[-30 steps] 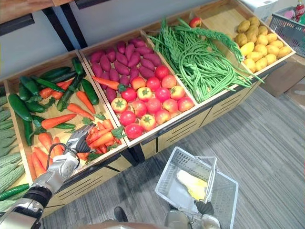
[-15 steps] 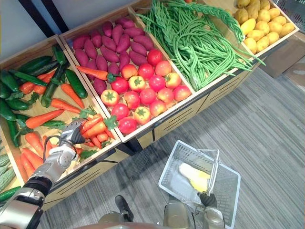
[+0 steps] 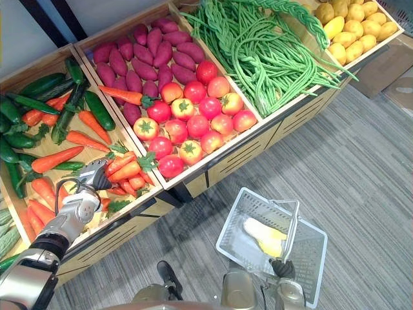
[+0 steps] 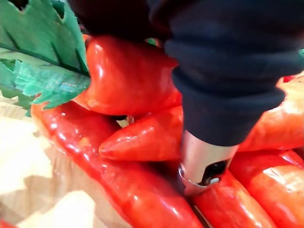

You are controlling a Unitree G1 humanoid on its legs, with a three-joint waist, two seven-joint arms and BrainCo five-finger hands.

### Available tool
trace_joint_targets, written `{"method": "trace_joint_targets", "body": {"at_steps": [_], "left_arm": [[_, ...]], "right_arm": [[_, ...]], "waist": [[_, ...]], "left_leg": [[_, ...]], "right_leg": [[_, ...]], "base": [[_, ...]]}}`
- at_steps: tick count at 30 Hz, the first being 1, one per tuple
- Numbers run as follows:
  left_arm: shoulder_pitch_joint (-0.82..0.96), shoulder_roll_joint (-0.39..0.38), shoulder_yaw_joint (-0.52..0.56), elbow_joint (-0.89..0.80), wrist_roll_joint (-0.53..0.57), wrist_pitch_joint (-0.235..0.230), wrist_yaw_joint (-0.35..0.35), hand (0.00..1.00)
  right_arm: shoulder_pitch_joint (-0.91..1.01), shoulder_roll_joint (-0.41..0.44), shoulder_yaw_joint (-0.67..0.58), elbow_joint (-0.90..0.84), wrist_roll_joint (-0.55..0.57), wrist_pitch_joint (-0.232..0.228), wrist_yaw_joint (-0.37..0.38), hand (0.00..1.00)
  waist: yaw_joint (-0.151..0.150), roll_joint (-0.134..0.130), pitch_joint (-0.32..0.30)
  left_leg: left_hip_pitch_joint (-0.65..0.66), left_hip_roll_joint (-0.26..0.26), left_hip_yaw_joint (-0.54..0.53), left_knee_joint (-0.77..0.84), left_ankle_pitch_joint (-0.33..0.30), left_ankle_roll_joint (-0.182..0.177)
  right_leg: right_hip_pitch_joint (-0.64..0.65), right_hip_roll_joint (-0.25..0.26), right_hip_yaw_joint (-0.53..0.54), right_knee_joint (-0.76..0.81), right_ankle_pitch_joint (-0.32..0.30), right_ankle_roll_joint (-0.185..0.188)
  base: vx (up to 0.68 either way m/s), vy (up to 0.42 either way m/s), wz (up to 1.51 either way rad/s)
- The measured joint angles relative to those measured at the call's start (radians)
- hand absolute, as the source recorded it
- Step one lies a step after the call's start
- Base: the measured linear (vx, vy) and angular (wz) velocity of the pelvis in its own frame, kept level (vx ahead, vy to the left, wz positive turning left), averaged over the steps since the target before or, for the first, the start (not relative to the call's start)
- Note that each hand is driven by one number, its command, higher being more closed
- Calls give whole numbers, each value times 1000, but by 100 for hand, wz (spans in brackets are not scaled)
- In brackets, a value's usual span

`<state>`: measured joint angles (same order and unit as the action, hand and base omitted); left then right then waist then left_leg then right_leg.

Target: Pick vegetable in the basket

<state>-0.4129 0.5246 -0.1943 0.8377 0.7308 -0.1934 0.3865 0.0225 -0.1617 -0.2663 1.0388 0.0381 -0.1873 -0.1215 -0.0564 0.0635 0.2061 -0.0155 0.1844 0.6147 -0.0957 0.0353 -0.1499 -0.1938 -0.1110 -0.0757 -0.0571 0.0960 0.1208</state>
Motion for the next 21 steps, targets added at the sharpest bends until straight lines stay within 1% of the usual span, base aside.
{"method": "trace_joint_targets", "body": {"at_steps": [1,3,5,7,12,16,21], "left_arm": [[0,0,-2,0,0,2,0,100],[0,0,-4,-2,0,9,-1,100],[13,1,-11,-46,2,19,-9,100],[34,1,-29,-105,4,17,-12,100],[88,31,-31,-252,18,-15,-12,100],[116,35,-31,-334,18,-38,-12,100],[162,35,-31,-446,18,-59,-12,100]], "right_arm": [[1,0,0,1,0,1,0,100],[1,0,-1,2,-1,1,0,100],[9,0,-8,1,-1,1,-1,100],[18,1,-24,2,-2,3,-1,100],[22,1,-69,3,-5,10,-2,100],[26,-4,-98,3,-21,14,-2,100],[32,-31,-133,2,-35,28,-2,100]], "waist": [[-3,0,1],[-20,0,2],[-21,-4,5],[-19,-3,5],[-15,-2,4],[6,-1,3],[7,0,-5]], "left_leg": [[3,0,-3,0,0,0],[3,0,-25,0,1,1],[5,-2,-42,0,3,5],[9,-2,-56,0,5,7],[38,-5,-77,0,5,7],[45,-10,-80,0,10,14],[61,-18,-86,-1,16,23]], "right_leg": [[6,-1,-3,-1,0,0],[19,-3,-22,-2,0,0],[30,-10,-39,-3,0,0],[45,-13,-57,-3,0,1],[86,-15,-82,0,-1,1],[94,-20,-85,1,-1,0],[111,-30,-91,6,-2,0]], "base": [[-8,-30,13],[-14,-30,22],[-23,-25,23],[-11,-21,21],[-22,-28,13],[-53,-27,4],[-48,-22,4]]}}
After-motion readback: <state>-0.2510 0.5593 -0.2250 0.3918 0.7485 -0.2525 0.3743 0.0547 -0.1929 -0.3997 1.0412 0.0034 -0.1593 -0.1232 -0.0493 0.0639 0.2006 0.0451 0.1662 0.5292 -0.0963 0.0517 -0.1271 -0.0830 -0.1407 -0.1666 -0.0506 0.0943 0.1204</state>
